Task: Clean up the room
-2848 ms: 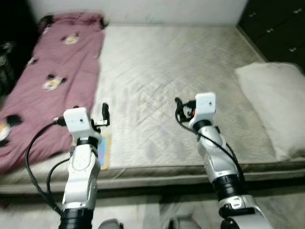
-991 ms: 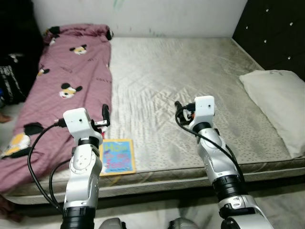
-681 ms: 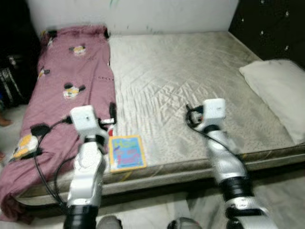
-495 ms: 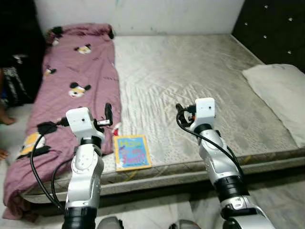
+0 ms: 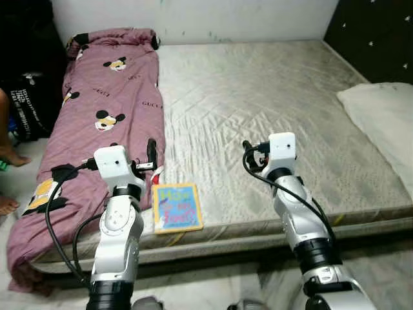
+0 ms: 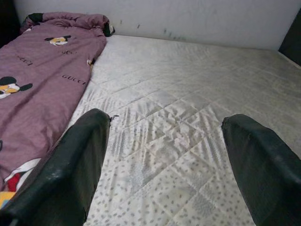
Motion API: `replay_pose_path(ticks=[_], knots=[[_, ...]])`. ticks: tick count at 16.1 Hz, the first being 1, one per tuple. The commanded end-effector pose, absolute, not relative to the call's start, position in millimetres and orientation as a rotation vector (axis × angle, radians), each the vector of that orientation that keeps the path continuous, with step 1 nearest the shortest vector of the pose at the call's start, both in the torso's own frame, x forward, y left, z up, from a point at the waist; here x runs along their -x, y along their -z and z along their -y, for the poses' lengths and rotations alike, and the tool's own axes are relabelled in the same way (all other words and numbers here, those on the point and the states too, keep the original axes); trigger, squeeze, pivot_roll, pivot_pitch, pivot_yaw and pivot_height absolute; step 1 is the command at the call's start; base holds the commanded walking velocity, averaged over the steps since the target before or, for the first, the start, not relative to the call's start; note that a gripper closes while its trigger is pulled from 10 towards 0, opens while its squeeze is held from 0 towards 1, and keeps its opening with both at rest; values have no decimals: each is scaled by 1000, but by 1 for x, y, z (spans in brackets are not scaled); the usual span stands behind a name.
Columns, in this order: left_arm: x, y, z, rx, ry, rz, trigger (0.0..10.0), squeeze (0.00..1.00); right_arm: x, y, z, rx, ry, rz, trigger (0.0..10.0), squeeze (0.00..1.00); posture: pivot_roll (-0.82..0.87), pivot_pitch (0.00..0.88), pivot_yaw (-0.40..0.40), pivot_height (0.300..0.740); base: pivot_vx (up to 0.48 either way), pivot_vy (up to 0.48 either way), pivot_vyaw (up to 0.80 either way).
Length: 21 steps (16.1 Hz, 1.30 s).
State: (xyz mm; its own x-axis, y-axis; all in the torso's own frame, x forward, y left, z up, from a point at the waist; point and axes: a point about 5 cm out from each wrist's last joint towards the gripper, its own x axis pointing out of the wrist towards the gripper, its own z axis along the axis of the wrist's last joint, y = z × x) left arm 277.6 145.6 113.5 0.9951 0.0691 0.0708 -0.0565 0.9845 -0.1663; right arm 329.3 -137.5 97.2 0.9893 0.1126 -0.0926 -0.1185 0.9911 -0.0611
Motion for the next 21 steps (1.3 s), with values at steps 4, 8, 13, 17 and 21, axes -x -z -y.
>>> replay_pose_path(ticks=[4, 8, 13, 17, 21], knots=[[-277, -115, -145, 175, -58, 81, 10000, 0, -330, -102, 139, 101, -119, -60, 10000, 0, -35, 0, -27, 740, 295, 0, 0], [-277, -114, -146, 172, -89, 69, 10000, 0, -330, -101, 138, 111, -128, -56, 10000, 0, -35, 0, -26, 740, 213, 0, 0], [-278, -113, -146, 164, -89, 65, 10000, 0, -330, -101, 138, 128, -128, -50, 10000, 0, -35, 0, -25, 740, 0, 0, 0], [-278, -115, -144, 164, -65, 82, 10000, 0, -330, -101, 138, 130, -131, -47, 10000, 0, -34, 0, -25, 740, 77, 0, 105], [-277, -115, -144, 169, -64, 78, 10000, 0, -330, -101, 139, 117, -123, -50, 10000, 0, -36, 0, -26, 740, 330, 0, 0]])
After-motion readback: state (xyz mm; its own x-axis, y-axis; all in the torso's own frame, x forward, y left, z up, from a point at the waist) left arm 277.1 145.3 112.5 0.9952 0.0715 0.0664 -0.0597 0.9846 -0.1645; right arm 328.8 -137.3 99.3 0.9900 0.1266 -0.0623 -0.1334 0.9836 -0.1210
